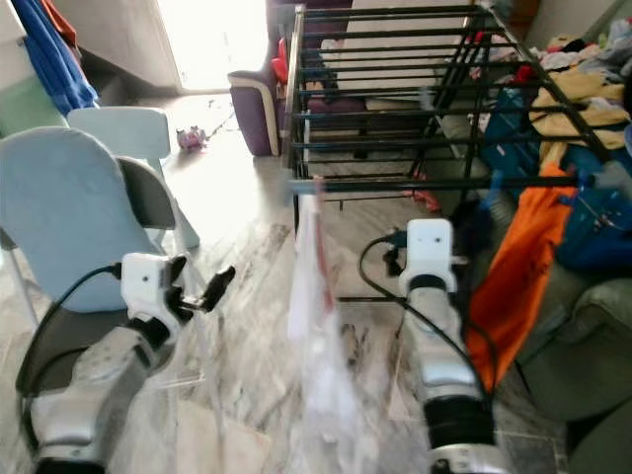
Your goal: Hang hanger
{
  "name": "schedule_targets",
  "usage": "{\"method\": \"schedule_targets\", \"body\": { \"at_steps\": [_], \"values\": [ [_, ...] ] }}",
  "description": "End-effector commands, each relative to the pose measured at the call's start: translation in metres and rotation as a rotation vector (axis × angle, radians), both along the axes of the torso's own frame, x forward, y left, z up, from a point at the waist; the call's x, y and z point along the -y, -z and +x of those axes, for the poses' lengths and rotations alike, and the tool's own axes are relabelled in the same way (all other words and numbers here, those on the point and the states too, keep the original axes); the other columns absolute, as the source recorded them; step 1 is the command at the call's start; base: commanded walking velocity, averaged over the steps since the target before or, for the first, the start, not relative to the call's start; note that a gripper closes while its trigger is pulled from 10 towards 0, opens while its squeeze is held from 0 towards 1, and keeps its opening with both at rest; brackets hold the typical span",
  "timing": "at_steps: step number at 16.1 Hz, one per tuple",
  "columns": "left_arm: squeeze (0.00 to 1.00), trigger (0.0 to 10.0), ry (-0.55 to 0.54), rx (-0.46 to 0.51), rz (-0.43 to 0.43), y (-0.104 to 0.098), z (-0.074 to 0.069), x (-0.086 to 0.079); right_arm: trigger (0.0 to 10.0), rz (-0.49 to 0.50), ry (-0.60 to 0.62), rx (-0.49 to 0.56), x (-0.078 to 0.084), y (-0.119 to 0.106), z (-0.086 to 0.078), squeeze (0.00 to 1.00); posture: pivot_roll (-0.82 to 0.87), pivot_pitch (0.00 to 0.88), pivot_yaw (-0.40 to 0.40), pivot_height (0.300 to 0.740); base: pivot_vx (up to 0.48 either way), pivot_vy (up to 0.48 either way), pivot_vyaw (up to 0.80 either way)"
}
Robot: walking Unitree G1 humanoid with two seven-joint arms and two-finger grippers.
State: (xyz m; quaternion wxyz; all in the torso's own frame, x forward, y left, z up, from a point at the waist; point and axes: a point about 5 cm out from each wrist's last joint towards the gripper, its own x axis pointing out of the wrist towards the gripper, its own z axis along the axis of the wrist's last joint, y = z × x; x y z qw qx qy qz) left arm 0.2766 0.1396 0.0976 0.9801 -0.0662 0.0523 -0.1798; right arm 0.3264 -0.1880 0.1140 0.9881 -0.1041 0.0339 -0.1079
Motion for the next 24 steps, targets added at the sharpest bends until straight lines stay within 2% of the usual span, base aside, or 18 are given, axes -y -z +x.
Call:
{"method": "schedule_targets", "body": {
  "at_steps": [1, 3, 6, 7, 10, 11, 17, 20, 22, 24],
  "values": [
    [0.0, 10.0, -0.016, -0.01, 0.025, 0.0, 0.0, -0.006, 10.0, -0.001, -0.018, 0.014, -0.007, -0.004, 0.002, 0.0, -0.1, 0.0, 0.028, 0.74, 0.0, 0.0, 0.0],
    [0.0, 10.0, -0.012, -0.011, 0.014, 0.0, 0.001, -0.006, 10.0, 0.057, -0.052, 0.039, -0.014, -0.006, 0.004, 0.0, -0.1, 0.0, 0.028, 0.74, 0.0, 0.0, 0.0],
    [0.0, 10.0, -0.015, -0.011, 0.015, 0.0, 0.002, -0.007, 10.0, -0.028, -0.027, 0.006, -0.013, -0.001, 0.006, 0.0, -0.1, 0.0, 0.026, 0.74, 0.0, 0.0, 0.0],
    [0.0, 10.0, -0.015, -0.011, 0.017, 0.0, 0.002, -0.006, 10.0, 0.008, -0.025, -0.046, -0.01, 0.005, 0.004, 0.0, -0.1, 0.0, 0.026, 0.74, 0.0, 0.0, 0.0],
    [0.0, 10.0, -0.012, -0.011, 0.02, 0.0, 0.002, -0.006, 10.0, -0.006, 0.055, -0.082, 0.005, 0.009, 0.004, 0.0, -0.1, 0.0, 0.025, 0.74, 0.0, 0.0, 0.0],
    [0.0, 10.0, -0.004, -0.013, 0.021, 0.0, 0.003, -0.006, 10.0, -0.037, 0.115, -0.088, 0.016, 0.007, 0.007, 0.0, -0.1, 0.0, 0.026, 0.74, 0.0, 0.0, 0.0],
    [0.0, 10.0, 0.011, -0.017, 0.027, 0.0, 0.003, -0.007, 10.0, -0.061, 0.228, -0.176, 0.038, 0.009, 0.025, 0.0, -0.09, 0.0, 0.026, 0.74, 0.0, 0.0, 0.0],
    [0.0, 10.0, 0.022, -0.019, 0.034, 0.0, 0.001, -0.007, 10.0, 0.001, 0.284, -0.236, 0.04, 0.017, 0.027, 0.0, -0.08, 0.0, 0.023, 0.74, 0.0, 0.0, 0.0],
    [0.0, 10.0, 0.027, -0.022, 0.038, 0.0, 0.001, -0.007, 10.0, 0.132, 0.302, -0.33, 0.034, 0.034, 0.025, 0.0, -0.08, 0.0, 0.021, 0.74, 0.0, 0.0, 0.0],
    [0.0, 10.0, 0.044, -0.023, 0.033, 0.0, 0.001, -0.005, 10.0, 0.2, 0.29, -0.389, 0.029, 0.043, 0.024, 0.0, -0.08, 0.0, 0.022, 0.74, 0.0, 0.0, 0.0]
  ]
}}
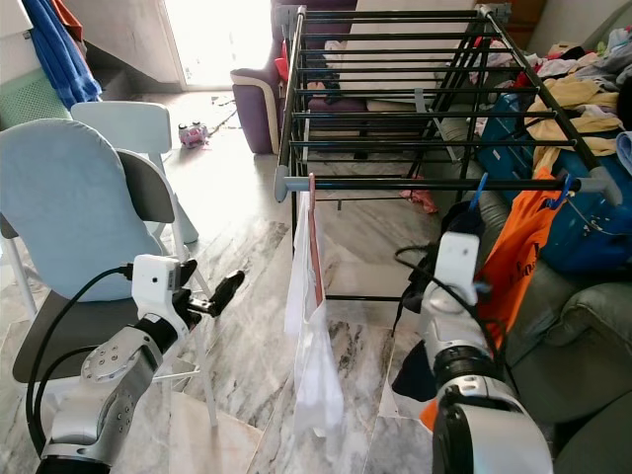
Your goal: Hang hanger
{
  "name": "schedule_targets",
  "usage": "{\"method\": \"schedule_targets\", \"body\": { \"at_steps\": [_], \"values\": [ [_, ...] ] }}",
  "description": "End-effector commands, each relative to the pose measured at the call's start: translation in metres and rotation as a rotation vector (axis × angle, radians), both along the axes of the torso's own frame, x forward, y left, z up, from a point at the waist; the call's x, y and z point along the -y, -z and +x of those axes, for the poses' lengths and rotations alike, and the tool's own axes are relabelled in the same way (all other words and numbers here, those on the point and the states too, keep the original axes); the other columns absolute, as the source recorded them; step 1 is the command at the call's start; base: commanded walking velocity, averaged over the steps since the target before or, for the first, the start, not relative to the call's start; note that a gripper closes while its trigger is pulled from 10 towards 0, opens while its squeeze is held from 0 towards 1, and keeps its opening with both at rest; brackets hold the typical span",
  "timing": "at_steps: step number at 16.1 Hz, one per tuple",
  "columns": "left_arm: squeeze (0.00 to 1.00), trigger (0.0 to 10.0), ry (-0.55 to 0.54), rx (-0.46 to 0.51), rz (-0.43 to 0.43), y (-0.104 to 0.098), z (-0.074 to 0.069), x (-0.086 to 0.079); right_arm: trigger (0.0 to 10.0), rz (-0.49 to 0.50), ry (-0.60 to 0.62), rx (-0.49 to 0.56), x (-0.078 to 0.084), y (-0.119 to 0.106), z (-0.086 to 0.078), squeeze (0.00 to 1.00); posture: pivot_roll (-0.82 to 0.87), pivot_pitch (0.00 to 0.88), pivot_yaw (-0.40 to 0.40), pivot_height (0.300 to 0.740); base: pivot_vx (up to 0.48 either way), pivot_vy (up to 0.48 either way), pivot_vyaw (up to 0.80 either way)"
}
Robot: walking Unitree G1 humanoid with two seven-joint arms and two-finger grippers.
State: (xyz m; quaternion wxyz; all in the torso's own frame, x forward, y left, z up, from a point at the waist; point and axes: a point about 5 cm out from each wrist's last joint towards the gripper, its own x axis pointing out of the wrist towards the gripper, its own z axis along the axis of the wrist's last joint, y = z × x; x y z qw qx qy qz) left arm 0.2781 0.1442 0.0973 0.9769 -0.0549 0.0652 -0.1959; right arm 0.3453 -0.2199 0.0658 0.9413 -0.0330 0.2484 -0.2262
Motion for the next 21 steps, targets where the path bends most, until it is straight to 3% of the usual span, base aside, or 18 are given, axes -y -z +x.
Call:
{"method": "schedule_targets", "body": {
  "at_steps": [1, 7, 12, 16, 17, 18, 21],
  "values": [
    [0.0, 10.0, 0.009, -0.002, 0.01, -0.001, 0.0, 0.0, 10.0, 0.033, 0.0, -0.002, -0.002, -0.004, 0.005, 0.0, -0.08, 0.0, 0.022, 0.74, 0.0, 0.0, 0.0],
    [0.0, 10.0, 0.02, -0.006, 0.012, 0.001, -0.001, 0.003, 10.0, -0.061, 0.073, 0.016, 0.028, -0.012, 0.001, 0.0, -0.09, 0.0, 0.023, 0.74, 0.0, 0.0, 0.0],
    [0.0, 10.0, 0.086, -0.011, 0.016, 0.0, -0.002, 0.007, 10.0, -0.079, 0.029, 0.047, 0.029, -0.025, 0.01, 0.0, -0.08, 0.0, 0.026, 0.74, 0.0, 0.0, 0.0],
    [0.0, 10.0, 0.091, -0.014, 0.026, 0.002, -0.004, 0.008, 10.0, -0.041, -0.065, 0.052, 0.016, -0.028, 0.018, 0.0, -0.08, 0.0, 0.024, 0.74, 0.0, 0.0, 0.0],
    [0.0, 10.0, 0.094, -0.015, 0.027, 0.002, -0.005, 0.009, 8.7, -0.039, -0.058, 0.052, 0.017, -0.028, 0.017, 0.0, -0.07, 0.0, 0.02, 0.74, 0.0, 0.0, 0.0],
    [0.0, 10.0, 0.098, -0.015, 0.03, 0.002, -0.005, 0.009, 0.0, -0.038, -0.045, 0.047, 0.019, -0.028, 0.017, 0.0, -0.07, 0.0, 0.017, 0.74, 0.0, 0.0, 0.0],
    [0.0, 10.0, 0.105, -0.018, 0.035, 0.003, -0.006, 0.01, 0.0, -0.032, -0.028, 0.014, 0.025, -0.023, 0.013, 0.0, -0.07, 0.0, 0.016, 0.74, 0.0, 0.0, 0.0]
  ]
}}
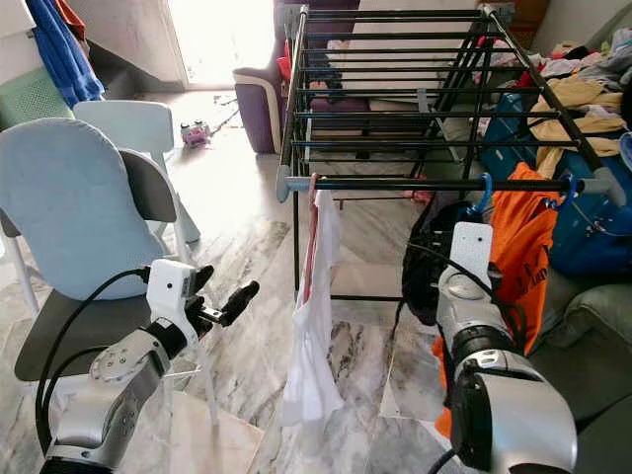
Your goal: Hang hanger
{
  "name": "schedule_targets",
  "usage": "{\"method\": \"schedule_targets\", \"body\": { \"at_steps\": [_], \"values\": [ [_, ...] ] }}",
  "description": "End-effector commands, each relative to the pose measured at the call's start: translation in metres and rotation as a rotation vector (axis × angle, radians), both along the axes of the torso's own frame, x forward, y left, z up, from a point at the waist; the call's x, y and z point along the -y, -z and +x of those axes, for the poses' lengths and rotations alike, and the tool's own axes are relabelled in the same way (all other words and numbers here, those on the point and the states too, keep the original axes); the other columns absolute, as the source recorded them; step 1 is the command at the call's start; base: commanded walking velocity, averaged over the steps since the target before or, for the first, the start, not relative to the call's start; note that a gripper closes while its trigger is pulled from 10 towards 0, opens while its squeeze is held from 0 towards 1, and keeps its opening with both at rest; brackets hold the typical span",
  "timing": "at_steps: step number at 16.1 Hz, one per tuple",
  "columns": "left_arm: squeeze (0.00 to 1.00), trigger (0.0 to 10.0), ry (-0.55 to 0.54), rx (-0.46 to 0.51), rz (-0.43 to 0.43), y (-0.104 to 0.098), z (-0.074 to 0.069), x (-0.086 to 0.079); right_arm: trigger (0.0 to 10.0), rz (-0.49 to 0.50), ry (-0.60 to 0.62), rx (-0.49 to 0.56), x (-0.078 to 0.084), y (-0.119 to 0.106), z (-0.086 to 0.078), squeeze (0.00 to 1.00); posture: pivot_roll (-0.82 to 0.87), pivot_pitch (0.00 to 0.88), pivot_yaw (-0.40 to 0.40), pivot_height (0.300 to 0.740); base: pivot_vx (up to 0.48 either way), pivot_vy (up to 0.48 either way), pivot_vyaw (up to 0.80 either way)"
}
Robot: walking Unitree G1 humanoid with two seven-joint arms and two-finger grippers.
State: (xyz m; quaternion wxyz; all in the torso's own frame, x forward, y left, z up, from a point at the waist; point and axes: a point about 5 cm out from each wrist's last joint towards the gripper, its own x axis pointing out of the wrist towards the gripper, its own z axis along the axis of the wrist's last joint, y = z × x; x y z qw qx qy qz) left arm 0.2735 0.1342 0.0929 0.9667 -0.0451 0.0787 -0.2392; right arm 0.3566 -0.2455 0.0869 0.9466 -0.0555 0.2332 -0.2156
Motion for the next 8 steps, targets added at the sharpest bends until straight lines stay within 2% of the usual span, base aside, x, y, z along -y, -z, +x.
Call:
{"method": "schedule_targets", "body": {
  "at_steps": [1, 8],
  "values": [
    [0.0, 10.0, 0.015, 0.002, 0.02, -0.0007, -0.0014, -0.0002, 0.0, 0.018, 0.011, -0.012, 0.0032, 0.0, -0.0005, 0.0, -0.08, 0.0, 0.016, 0.74, 0.0, 0.0, 0.0],
    [0.0, 10.0, 0.025, -0.002, 0.031, 0.0009, -0.003, 0.0018, 0.0, 0.054, 0.015, -0.025, 0.0051, 0.0071, -0.0051, 0.0, -0.07, 0.0, 0.02, 0.74, 0.0, 0.0, 0.0]
  ]
}}
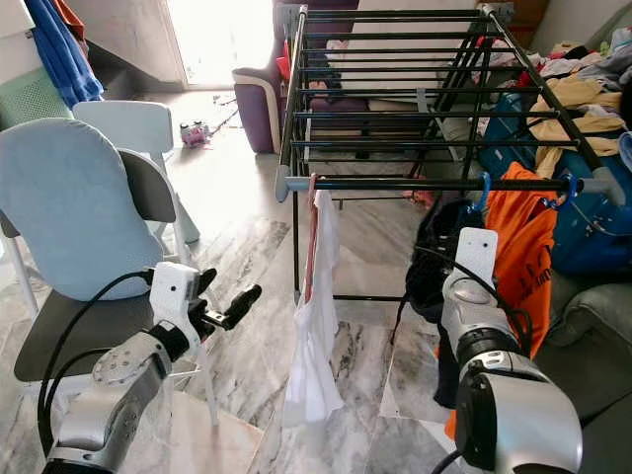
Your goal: Hang hanger
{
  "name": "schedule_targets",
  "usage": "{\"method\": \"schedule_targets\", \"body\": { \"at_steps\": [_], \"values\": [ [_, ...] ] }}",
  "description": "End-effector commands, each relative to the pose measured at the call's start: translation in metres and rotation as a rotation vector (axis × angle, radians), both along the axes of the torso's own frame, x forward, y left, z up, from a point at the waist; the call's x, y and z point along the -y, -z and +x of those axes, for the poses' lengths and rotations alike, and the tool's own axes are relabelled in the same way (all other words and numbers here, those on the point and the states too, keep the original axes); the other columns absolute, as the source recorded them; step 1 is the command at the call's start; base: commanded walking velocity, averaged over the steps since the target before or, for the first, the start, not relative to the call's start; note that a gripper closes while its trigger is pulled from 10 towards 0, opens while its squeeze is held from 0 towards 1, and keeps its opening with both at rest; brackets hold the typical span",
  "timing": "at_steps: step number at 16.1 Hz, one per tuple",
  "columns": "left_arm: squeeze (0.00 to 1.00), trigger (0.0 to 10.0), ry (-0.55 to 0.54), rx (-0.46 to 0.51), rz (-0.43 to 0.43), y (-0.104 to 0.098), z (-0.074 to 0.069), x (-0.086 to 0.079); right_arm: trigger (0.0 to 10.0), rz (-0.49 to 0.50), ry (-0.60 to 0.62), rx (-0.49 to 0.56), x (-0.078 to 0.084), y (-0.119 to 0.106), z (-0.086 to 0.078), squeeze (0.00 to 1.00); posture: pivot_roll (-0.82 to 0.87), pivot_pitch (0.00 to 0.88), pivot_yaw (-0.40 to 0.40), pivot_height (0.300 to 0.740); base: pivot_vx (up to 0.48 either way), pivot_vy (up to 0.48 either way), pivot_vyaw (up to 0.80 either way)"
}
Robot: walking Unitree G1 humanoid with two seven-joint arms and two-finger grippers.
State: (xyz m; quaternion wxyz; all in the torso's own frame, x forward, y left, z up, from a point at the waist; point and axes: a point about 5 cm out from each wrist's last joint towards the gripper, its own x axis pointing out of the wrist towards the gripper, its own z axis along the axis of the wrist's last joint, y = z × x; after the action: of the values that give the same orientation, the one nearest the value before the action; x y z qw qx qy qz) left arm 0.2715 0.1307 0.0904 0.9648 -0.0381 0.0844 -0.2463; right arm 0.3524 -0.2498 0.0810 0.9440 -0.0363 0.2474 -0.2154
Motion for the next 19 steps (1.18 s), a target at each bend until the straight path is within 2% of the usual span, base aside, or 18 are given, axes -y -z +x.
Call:
{"method": "schedule_targets", "body": {
  "at_steps": [1, 14, 19],
  "values": [
    [0.0, 10.0, 0.009, 0.006, 0.018, -0.002, -0.001, -0.002, 0.0, 0.013, 0.003, -0.004, 0.001, 0.001, -0.001, 0.0, -0.07, 0.0, 0.02, 0.74, 0.0, 0.0, 0.0],
    [0.0, 10.0, 0.017, 0.013, 0.011, -0.003, 0.0, 0.0, 0.0, -0.003, -0.003, -0.014, 0.003, 0.006, -0.005, 0.0, -0.07, 0.0, 0.022, 0.74, 0.0, 0.0, 0.0],
    [0.0, 10.0, 0.014, 0.014, 0.012, -0.004, 0.001, 0.001, 0.0, 0.01, -0.095, 0.001, -0.013, 0.004, 0.002, 0.0, -0.07, 0.0, 0.021, 0.74, 0.0, 0.0, 0.0]
  ]
}}
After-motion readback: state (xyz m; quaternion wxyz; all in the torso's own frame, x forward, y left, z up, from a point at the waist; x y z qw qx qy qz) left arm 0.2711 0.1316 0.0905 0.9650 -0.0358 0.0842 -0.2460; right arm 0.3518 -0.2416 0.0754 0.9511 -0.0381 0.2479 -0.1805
